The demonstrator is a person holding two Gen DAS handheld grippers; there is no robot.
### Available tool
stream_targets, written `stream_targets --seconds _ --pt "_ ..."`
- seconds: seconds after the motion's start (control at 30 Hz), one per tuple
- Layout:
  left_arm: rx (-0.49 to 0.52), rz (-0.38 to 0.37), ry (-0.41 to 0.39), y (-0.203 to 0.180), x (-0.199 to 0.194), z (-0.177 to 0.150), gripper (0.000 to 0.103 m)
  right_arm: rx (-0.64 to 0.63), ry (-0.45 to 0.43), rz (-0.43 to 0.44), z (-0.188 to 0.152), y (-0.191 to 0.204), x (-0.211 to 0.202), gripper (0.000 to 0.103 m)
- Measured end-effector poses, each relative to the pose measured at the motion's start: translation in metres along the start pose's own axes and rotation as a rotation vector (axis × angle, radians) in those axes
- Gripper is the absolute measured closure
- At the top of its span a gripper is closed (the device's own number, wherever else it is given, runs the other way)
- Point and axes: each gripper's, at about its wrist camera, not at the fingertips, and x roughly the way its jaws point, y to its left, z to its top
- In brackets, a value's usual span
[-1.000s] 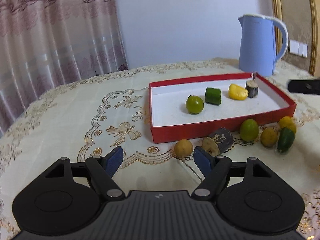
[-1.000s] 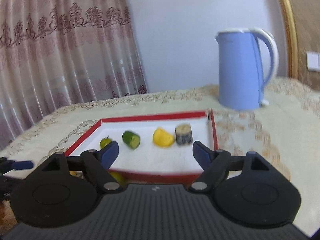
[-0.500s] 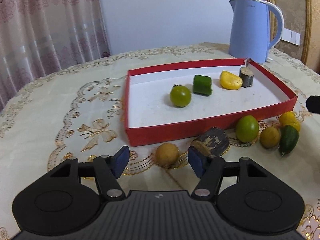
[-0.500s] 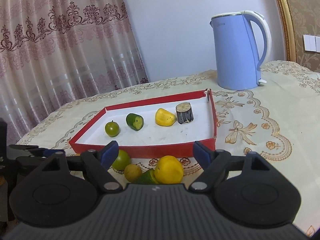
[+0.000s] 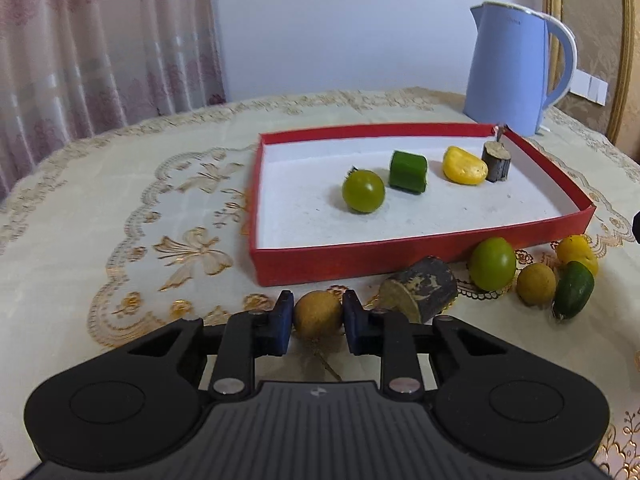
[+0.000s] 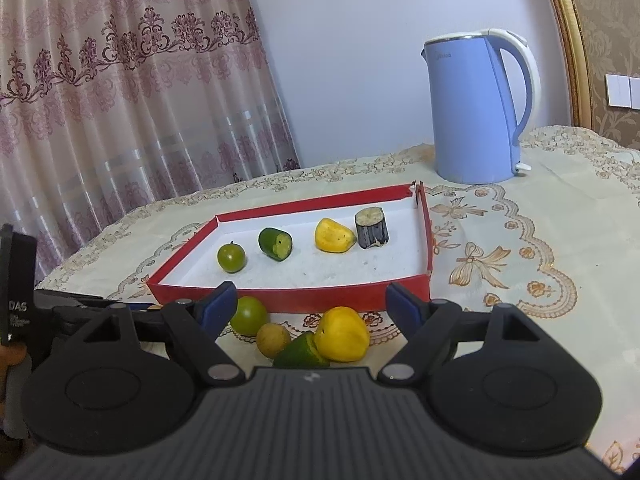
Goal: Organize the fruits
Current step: 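Grasp the small brown longan by the tray with the left tool, then carry the longan into the tray and open the left tool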
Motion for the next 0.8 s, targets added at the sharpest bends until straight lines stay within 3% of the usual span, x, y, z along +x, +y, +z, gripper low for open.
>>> stream_targets --seconds 0.37,0.8 --pt "-0.052 0.184 -0.022 0.012 -0.023 0.011 0.078 -0.029 -0.032 0.056 0.004 0.017 -0.020 0.023" --pt "0.000 0.187 -0.069 -0.006 -0.034 0.032 0.078 -0.034 -0.026 0.074 0.003 0.017 -0.025 0.023"
